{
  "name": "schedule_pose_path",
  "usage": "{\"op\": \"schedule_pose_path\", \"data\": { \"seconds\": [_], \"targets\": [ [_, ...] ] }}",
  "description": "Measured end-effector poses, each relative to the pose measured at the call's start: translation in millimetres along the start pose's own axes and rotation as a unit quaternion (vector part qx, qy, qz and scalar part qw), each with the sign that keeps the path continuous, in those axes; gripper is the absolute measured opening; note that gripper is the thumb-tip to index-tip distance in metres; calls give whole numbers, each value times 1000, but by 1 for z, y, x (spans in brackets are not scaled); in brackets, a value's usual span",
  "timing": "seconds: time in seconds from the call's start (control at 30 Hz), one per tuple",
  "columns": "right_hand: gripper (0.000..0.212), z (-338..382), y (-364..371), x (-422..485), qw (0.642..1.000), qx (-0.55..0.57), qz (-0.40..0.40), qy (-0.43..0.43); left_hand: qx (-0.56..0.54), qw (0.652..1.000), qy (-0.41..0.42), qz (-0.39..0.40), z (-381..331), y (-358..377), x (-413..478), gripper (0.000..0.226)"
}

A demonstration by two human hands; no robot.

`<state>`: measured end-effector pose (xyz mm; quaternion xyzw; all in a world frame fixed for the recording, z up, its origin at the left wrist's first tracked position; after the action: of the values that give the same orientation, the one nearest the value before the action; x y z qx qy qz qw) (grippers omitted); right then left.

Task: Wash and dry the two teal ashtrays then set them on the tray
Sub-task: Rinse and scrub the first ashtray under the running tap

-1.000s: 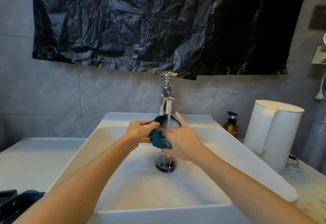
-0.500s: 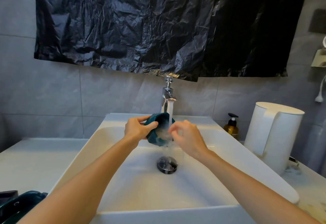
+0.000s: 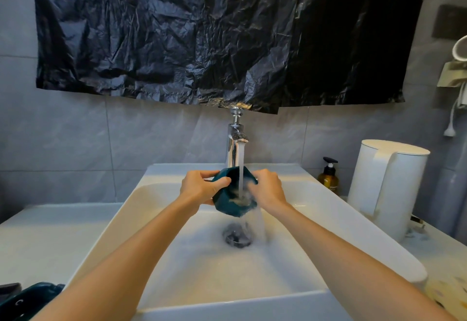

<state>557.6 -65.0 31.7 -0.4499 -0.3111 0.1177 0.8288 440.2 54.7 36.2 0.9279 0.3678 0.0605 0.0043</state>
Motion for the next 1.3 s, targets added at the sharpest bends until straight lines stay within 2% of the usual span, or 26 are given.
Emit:
{"op": "schedule_pose_path", "data": {
  "seconds": [0.07,0.13,0.2,0.27,0.3,0.33,0.43,0.5,0.6,0.67,0.73,0.8,0.87,0.93,1.0,1.1,1.13,1.2,1.23,1.3],
  "targets": [
    [37,0,-4,-3,1000,-6,-11,-13,-7,1000,-8,5,1,1,0,37],
    [45,-3,-2,-4,1000,14,-3,-11,-6,1000,-10,0,3,0,-1,36],
    [38,-2,4,-5,998,14,50,-26,3,1000,-15,-14,5,-3,0,37],
    [14,0,12,-6,990,66,123,-32,5,999,-20,-27,6,-7,1,39],
    [12,0,16,-6,982,106,155,-25,1,999,-22,-28,6,-9,0,39],
    [20,0,16,-7,977,128,170,-12,-1,999,-25,-25,6,-9,0,38],
    [8,-1,8,-4,993,63,96,9,1,999,-34,-1,4,-6,-2,34],
    [18,-2,4,-4,997,23,73,26,14,999,-30,7,1,-3,-4,32],
    [37,0,5,-5,996,3,88,19,35,999,-16,2,-3,-5,-1,31],
    [33,3,9,-7,991,24,129,3,37,999,-17,-3,-2,-9,1,31],
    [19,6,13,-9,984,67,166,6,28,999,-17,-14,-1,-11,2,32],
    [13,5,12,-11,981,96,162,43,1,999,-25,-24,0,-9,2,36],
    [10,4,12,-11,975,134,148,91,-35,997,-61,3,3,-5,0,45],
    [5,5,9,-13,964,174,159,126,-9,992,-93,84,9,4,-5,52],
    [13,8,7,-17,936,251,187,161,-1,987,-89,130,17,12,-6,62],
    [12,17,10,-23,866,403,254,154,-53,995,-47,74,18,12,-3,63],
    [15,18,13,-23,870,392,270,130,-64,996,-39,51,16,9,-2,59],
    [29,18,18,-21,917,297,254,75,-97,994,-42,17,14,2,0,50],
    [33,17,17,-19,946,236,220,37,-108,993,-46,2,13,-3,1,45],
    [40,17,9,-16,988,102,96,-65,-107,993,-48,-21,11,-10,2,42]
  ]
}}
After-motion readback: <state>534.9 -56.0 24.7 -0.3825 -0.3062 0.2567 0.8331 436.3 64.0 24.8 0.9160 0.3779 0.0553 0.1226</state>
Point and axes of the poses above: each hand's wrist, its own x-axis towards the middle knuckle, its own y-axis out of the palm, z = x × y, the point moved 4 cm from there along x, towards the middle knuckle, and after that the axes turned 14 degrees about -x, right-handed, at the moved point
